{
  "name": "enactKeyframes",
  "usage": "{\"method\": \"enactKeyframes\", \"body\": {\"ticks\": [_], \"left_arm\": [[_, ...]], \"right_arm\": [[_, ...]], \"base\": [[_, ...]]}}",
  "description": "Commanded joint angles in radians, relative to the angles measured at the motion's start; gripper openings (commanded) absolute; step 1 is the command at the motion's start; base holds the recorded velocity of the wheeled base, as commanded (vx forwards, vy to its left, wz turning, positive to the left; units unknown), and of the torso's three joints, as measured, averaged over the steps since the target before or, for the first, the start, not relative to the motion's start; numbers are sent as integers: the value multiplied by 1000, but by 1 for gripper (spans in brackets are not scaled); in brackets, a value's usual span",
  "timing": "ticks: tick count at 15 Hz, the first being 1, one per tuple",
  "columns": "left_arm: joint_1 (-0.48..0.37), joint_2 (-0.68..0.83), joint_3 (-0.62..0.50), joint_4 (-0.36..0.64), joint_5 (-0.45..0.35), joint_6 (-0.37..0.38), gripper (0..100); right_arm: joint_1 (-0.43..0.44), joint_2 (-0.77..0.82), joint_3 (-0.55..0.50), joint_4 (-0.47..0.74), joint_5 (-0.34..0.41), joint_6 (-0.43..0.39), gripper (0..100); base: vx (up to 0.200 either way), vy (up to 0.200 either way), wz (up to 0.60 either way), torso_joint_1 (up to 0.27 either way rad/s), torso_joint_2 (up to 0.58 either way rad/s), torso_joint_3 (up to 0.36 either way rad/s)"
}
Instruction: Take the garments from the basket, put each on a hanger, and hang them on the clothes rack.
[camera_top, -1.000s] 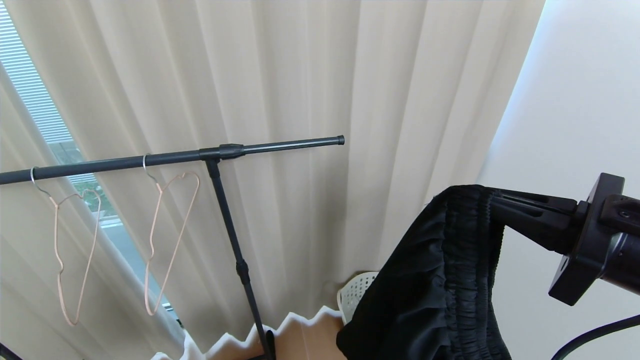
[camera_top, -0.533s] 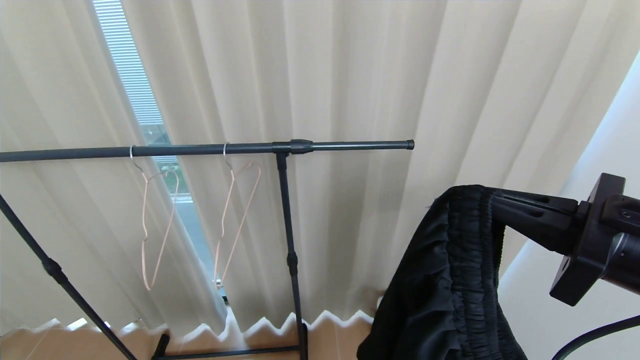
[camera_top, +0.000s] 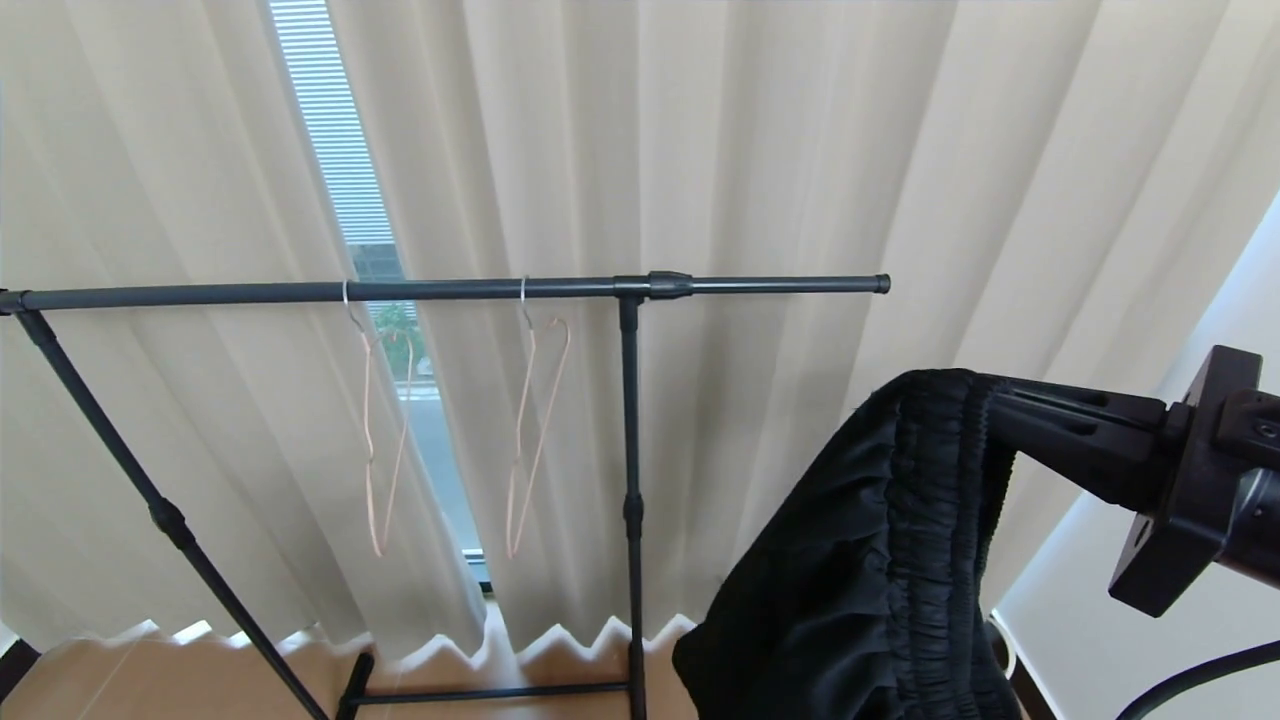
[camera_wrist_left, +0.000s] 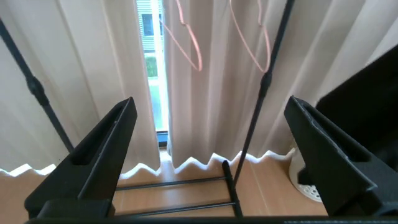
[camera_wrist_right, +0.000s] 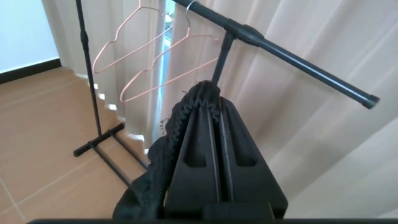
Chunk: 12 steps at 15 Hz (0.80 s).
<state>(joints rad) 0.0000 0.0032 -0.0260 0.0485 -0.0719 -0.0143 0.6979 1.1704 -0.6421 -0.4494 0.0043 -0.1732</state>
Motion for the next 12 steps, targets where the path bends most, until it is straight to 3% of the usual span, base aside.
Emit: {"method": "enactKeyframes", "body": {"ticks": [1,11,12], "left_arm": [[0,0,0,1,0,0,100],[0,1,0,1,0,0,100],[0,0,0,1,0,0,100]], "right_arm": [[0,0,1,0,0,0,0],[0,2,4,-3,0,-2,0],[0,2,7,-14,0,-2,0]], "base": [[0,200,0,7,7,2],[0,200,0,6,4,2],[-200,200,0,2,2,2]]}}
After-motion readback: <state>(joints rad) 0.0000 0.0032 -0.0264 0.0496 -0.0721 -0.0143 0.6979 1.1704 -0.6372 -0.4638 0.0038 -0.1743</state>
